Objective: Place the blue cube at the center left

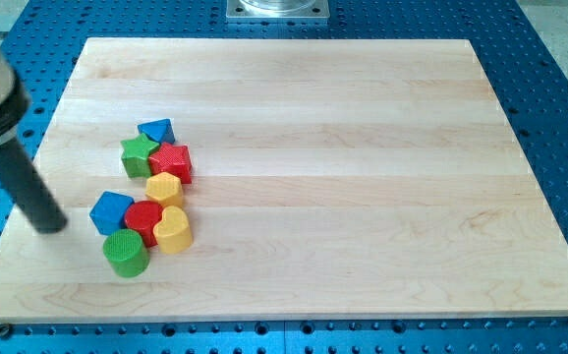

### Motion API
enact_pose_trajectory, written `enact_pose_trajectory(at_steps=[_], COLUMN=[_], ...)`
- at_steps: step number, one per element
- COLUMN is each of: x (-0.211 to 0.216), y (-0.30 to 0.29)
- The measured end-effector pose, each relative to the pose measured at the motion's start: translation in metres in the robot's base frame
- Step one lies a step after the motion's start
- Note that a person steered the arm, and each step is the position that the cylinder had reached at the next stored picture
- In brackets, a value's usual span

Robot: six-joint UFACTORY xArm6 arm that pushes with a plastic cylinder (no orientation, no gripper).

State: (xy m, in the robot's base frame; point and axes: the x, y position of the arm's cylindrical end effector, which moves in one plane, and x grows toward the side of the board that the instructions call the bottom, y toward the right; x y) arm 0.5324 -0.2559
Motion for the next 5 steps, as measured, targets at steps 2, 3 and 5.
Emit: enact_pose_trajectory(at_steps=[2,3,5], x=[0.022,0.012,-0.053], y=[0.079,0.109,0.051])
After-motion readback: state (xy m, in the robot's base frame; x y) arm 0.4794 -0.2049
